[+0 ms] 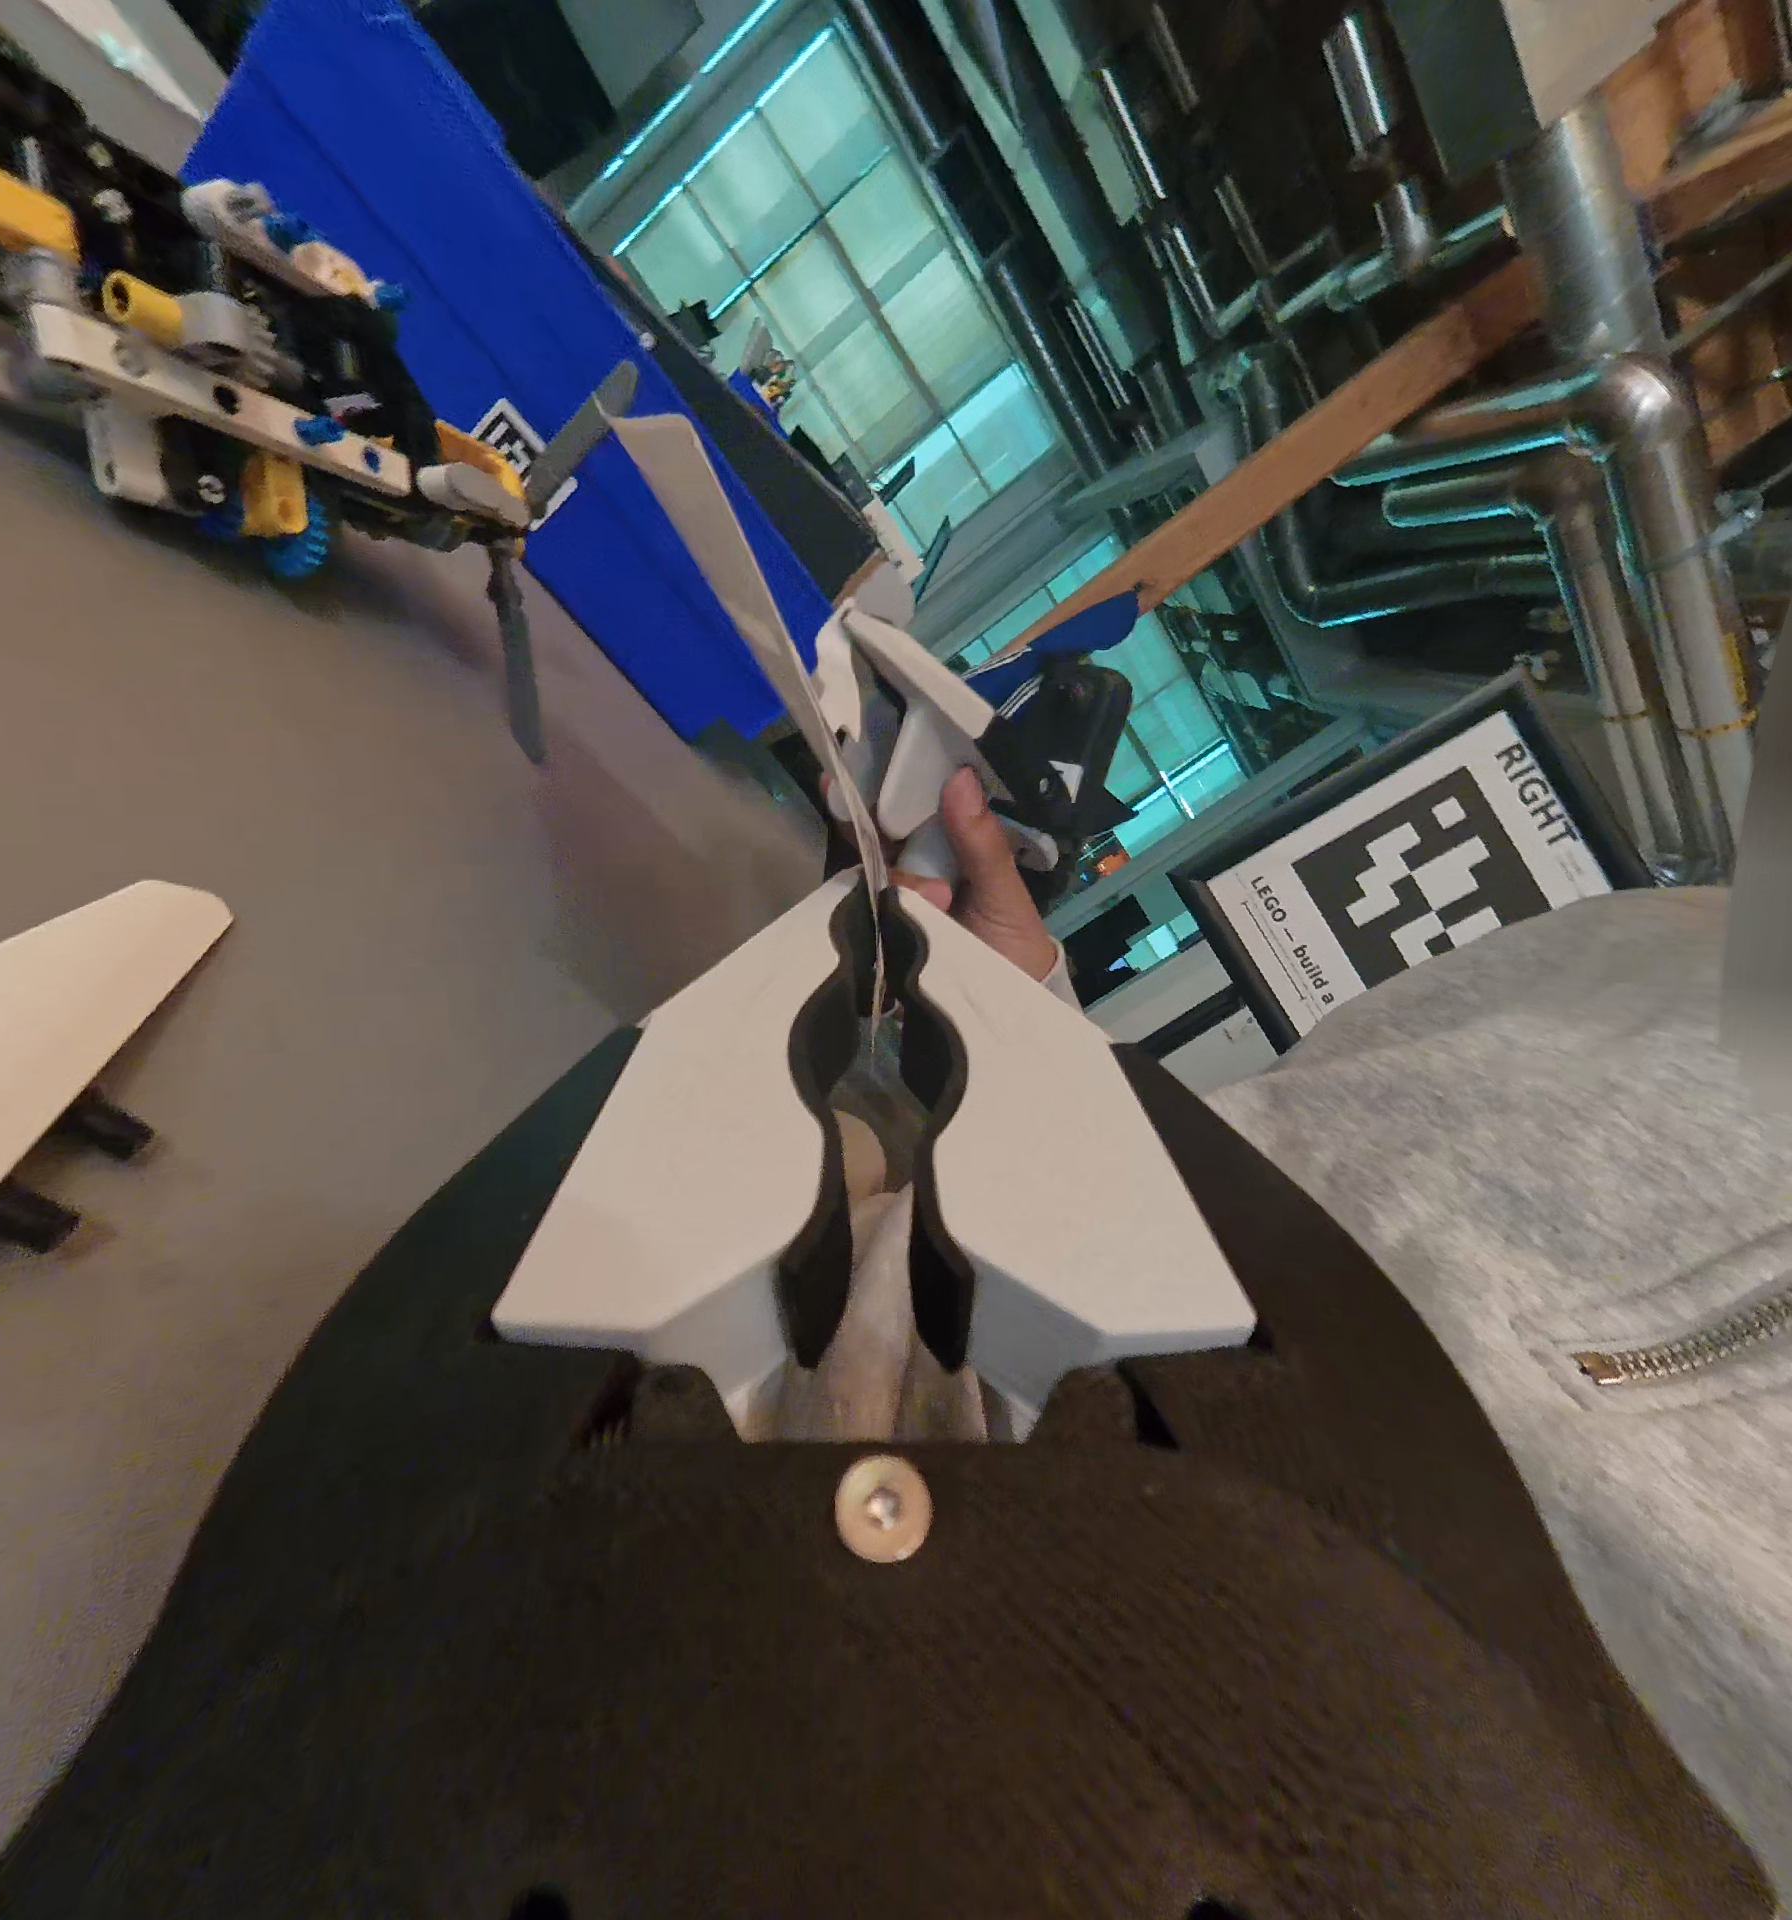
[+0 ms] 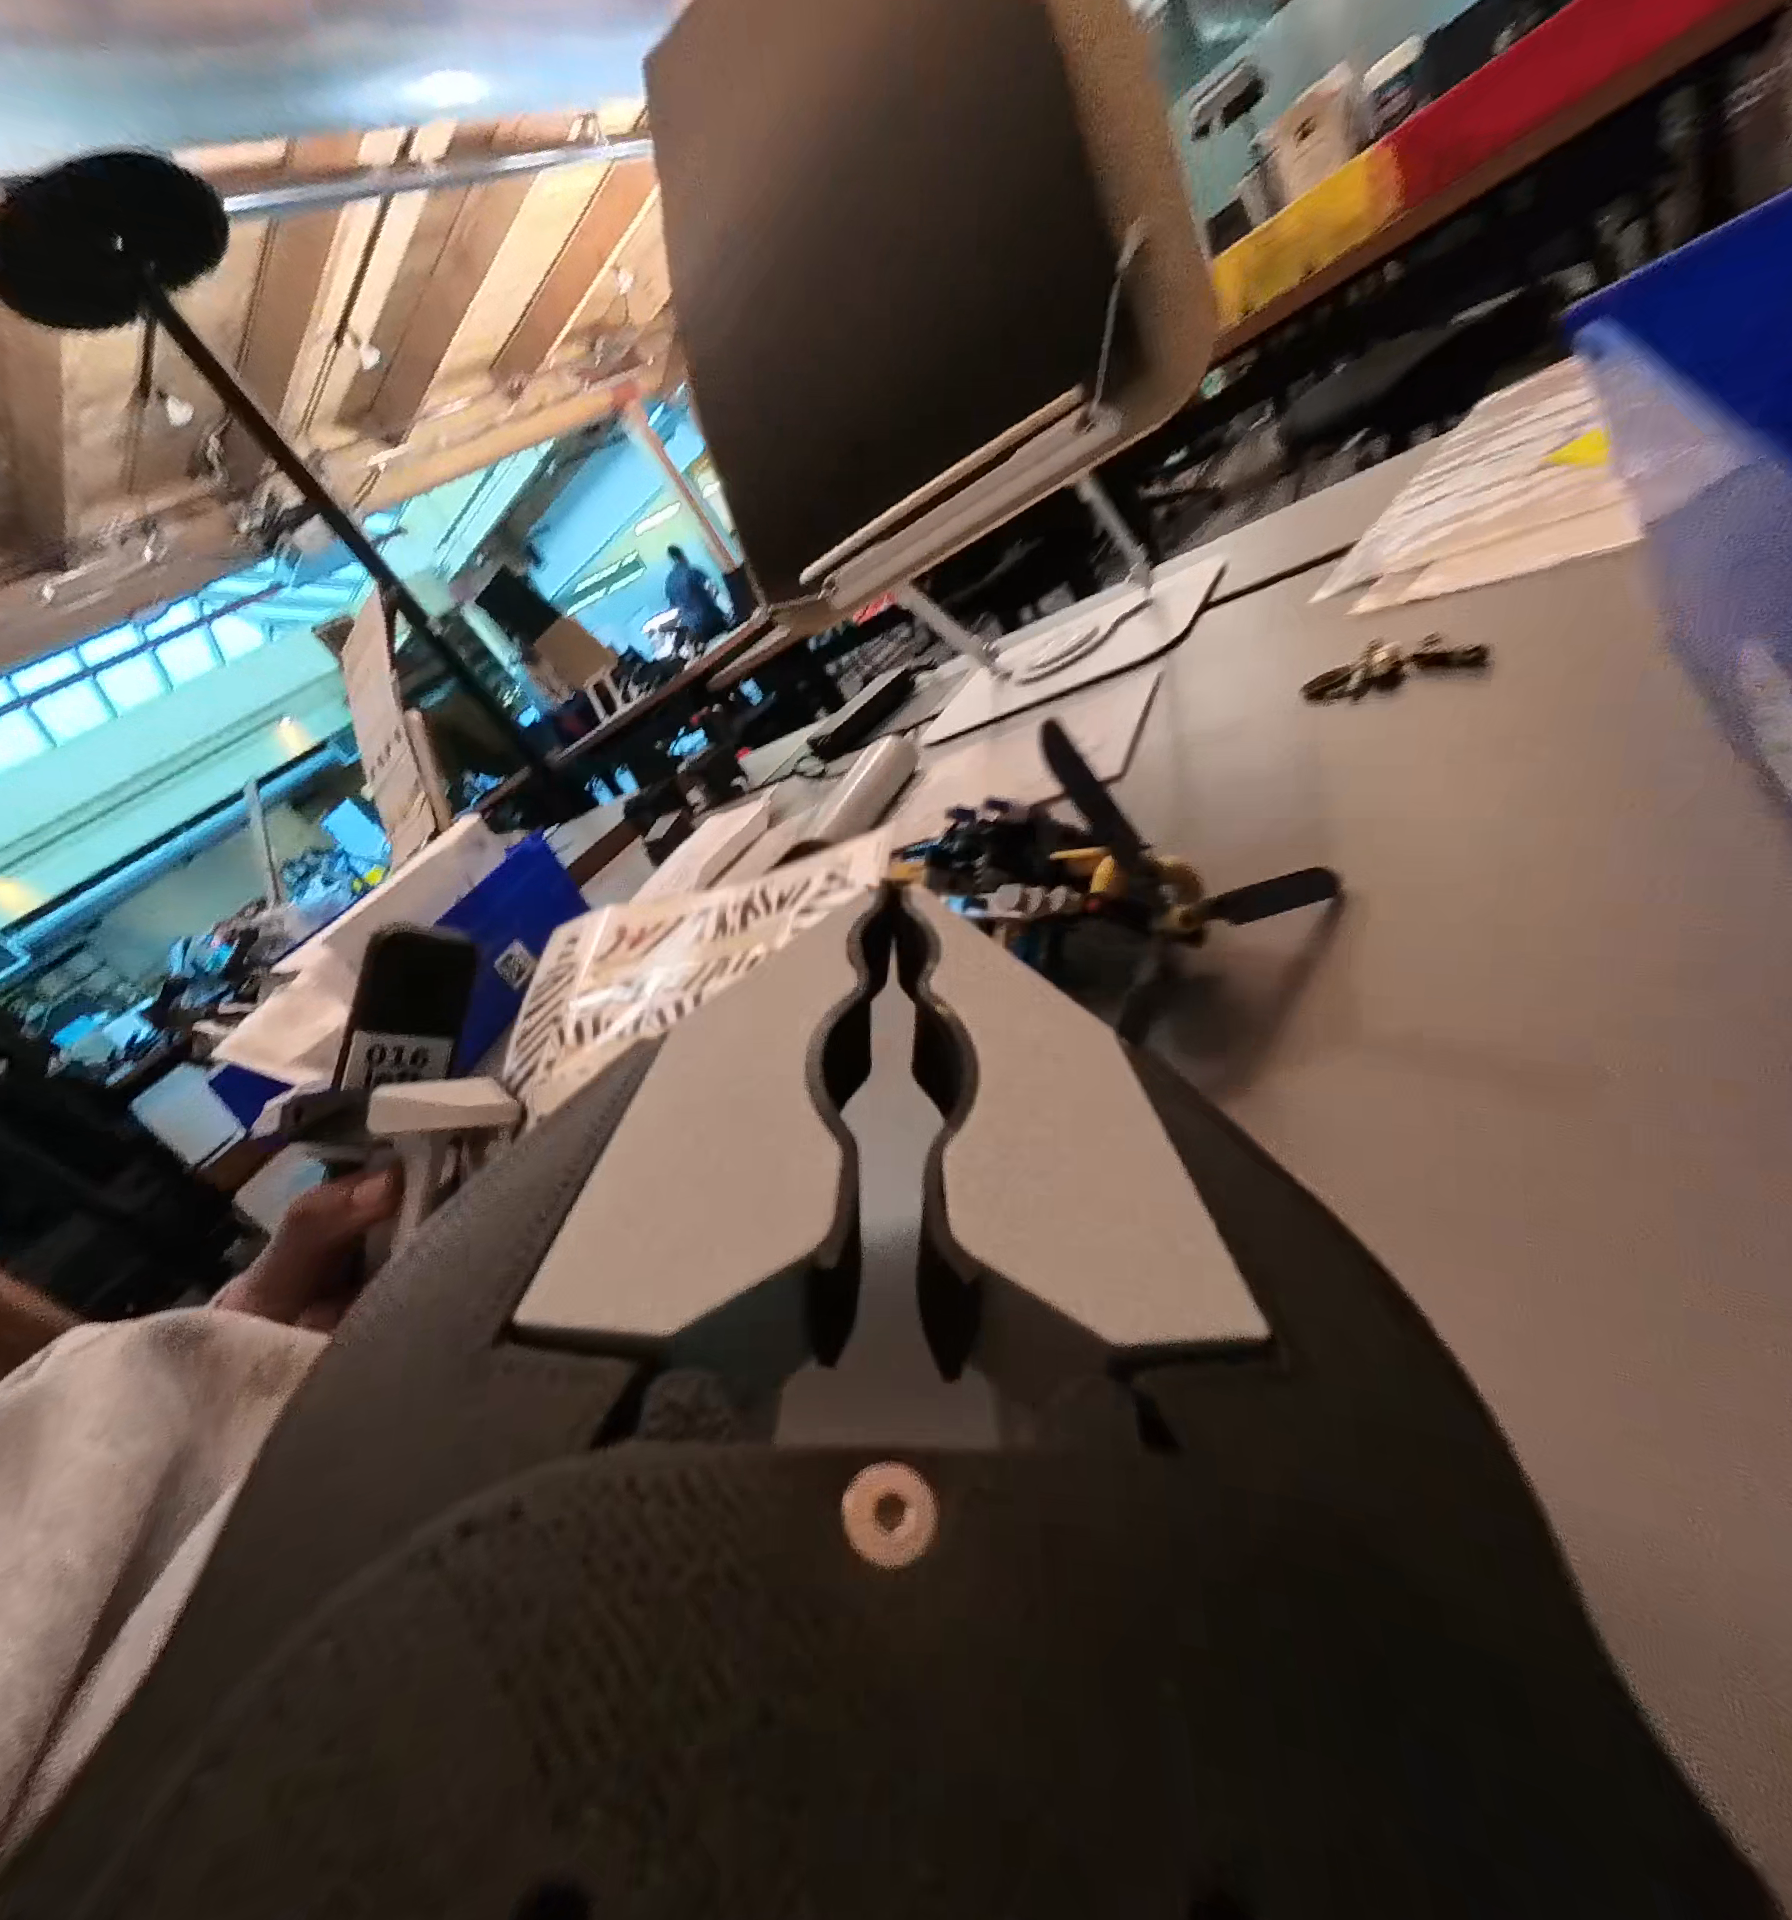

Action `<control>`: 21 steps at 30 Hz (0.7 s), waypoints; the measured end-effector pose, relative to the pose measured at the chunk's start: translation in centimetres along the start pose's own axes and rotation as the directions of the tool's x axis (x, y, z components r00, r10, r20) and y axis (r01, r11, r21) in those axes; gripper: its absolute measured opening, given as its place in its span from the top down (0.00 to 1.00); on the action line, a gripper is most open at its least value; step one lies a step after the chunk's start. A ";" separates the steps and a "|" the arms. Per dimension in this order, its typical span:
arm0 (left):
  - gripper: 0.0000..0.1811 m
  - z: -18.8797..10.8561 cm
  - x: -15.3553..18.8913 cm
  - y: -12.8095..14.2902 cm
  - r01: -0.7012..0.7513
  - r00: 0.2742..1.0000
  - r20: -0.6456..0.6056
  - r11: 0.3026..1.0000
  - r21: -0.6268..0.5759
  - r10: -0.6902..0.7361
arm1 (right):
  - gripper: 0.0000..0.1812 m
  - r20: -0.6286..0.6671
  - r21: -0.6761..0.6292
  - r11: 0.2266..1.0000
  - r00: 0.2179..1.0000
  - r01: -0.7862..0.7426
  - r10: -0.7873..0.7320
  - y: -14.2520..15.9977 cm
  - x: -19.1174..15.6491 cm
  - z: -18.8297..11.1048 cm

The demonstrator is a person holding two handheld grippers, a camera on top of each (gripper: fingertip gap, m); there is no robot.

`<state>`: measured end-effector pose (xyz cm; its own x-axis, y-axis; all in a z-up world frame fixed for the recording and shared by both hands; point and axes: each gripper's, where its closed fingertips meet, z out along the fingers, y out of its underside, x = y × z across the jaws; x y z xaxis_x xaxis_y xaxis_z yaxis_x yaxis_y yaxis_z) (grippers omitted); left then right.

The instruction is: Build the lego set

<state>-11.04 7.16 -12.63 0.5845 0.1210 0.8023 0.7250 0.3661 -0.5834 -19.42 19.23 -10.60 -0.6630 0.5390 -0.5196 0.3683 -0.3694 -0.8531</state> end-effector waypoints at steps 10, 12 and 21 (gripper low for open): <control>0.95 0.7 -2.5 2.6 0.132 0.980 0.167 0.979 -0.154 -0.106 | 1.00 0.088 0.126 0.991 0.996 -0.043 0.032 -2.6 -0.4 -1.3; 0.85 0.7 -3.0 3.7 0.137 0.972 0.220 0.963 -0.234 -0.085 | 1.00 0.111 0.110 0.994 0.994 -0.025 0.013 -2.2 -1.0 -0.9; 0.63 -3.3 -4.4 3.8 -0.011 0.861 0.469 0.929 -0.370 0.197 | 1.00 0.147 0.099 0.995 0.988 0.032 -0.047 -1.6 -2.3 -0.3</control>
<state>-9.64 4.99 -18.83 0.4749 0.6093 0.6350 0.8020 -0.0025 -0.5974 -18.34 18.81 -8.03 -0.7679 0.4386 -0.4669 0.2803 -0.4254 -0.8605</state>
